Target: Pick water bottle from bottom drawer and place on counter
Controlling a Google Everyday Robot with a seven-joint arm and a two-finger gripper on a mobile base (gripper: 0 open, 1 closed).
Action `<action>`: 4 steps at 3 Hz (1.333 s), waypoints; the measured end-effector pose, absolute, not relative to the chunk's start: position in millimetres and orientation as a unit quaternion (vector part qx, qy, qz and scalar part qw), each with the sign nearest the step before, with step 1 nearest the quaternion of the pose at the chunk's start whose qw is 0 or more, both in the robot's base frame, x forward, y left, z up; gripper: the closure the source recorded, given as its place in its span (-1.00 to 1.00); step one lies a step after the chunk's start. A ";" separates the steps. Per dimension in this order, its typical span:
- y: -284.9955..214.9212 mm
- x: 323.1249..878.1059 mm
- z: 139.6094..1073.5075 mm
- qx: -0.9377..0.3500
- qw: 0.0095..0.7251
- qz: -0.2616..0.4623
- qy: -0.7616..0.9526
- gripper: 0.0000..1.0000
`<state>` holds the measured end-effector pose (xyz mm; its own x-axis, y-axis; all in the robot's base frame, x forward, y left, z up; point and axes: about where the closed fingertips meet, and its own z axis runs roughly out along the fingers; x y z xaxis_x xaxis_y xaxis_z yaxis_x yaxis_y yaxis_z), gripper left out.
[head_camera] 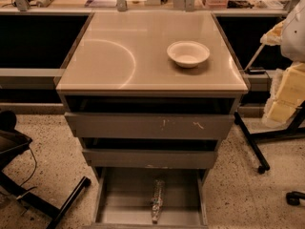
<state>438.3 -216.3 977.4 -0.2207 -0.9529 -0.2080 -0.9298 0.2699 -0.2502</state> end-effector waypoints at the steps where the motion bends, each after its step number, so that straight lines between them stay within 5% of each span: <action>1: -216.3 438.3 977.3 -0.603 0.161 -0.036 0.780 -1.00; 2: -220.2 437.4 955.5 -0.608 0.174 -0.023 0.774 -1.00; 4: -243.6 414.3 757.3 -0.597 0.202 0.106 0.770 -1.00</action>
Offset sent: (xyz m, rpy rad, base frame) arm -0.0024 -0.0127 -0.0664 0.0937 0.0017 0.0584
